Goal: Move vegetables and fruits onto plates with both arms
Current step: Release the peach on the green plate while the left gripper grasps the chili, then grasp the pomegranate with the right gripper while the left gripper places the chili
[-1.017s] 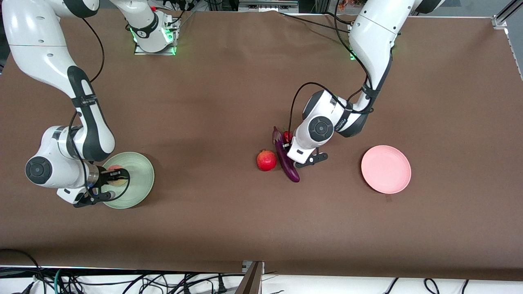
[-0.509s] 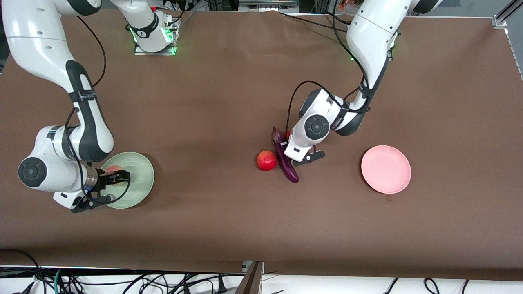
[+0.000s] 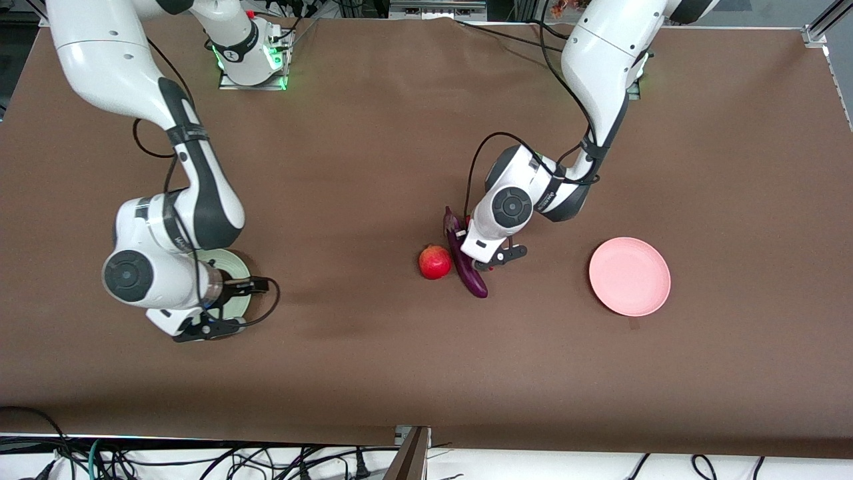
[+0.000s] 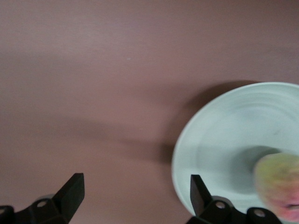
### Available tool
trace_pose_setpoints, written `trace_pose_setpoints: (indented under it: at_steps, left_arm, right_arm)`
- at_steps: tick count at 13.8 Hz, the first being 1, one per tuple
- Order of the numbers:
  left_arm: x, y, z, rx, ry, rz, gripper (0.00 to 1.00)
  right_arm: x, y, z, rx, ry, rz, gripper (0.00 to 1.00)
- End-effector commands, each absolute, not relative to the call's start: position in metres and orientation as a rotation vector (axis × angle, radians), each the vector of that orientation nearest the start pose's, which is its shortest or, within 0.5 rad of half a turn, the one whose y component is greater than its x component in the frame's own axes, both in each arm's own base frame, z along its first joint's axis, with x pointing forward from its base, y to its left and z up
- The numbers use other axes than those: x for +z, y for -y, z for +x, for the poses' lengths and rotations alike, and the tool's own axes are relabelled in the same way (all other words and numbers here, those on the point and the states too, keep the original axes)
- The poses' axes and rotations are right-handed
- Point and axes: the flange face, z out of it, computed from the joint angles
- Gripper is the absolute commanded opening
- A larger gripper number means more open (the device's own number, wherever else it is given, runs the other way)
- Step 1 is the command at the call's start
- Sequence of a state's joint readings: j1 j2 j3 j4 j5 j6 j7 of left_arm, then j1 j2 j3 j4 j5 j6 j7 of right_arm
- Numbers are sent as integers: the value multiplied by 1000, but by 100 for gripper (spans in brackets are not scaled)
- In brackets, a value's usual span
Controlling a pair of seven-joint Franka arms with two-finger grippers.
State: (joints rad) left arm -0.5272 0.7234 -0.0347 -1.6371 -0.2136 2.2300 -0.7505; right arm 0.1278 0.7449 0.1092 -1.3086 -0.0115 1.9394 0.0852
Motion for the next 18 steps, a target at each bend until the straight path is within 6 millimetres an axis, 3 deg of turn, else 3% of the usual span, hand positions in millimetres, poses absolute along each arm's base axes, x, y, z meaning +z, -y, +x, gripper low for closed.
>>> trace_pose_setpoints:
  at_steps: [1,2,4,6,8,10,13,17,18]
  left_arm:
    - [224,272,629,388,402,-3173,0]
    - [231,240,642,392,396,-3184,0]
    - [255,199,648,446,278,-3192,0]
    - [269,108,660,518,129,-3228,0]
    - [261,19,666,503,-88,-3216,0]
    - [231,-21,667,511,-148,-3199,0]
    - [210,-28,666,516,-215,-3214,0]
    - [212,-20,667,517,-217,-3217,2]
    - [213,-17,667,515,-232,-3217,27]
  right_arm:
    - [295,-181,707,212,53,-3040,100]
    - [293,-200,702,210,10,-3039,100]
    - [291,-249,689,199,-100,-3047,100]
    - [290,-309,673,118,-224,-3028,100]
    - [285,-360,655,59,-320,-2997,100]
    - [279,-405,638,-10,-420,-2942,100]
    - [257,-471,604,-98,-337,-2898,100]
    - [239,-490,590,-110,-325,-2885,100]
    - [239,-491,590,-122,-321,-2878,100]
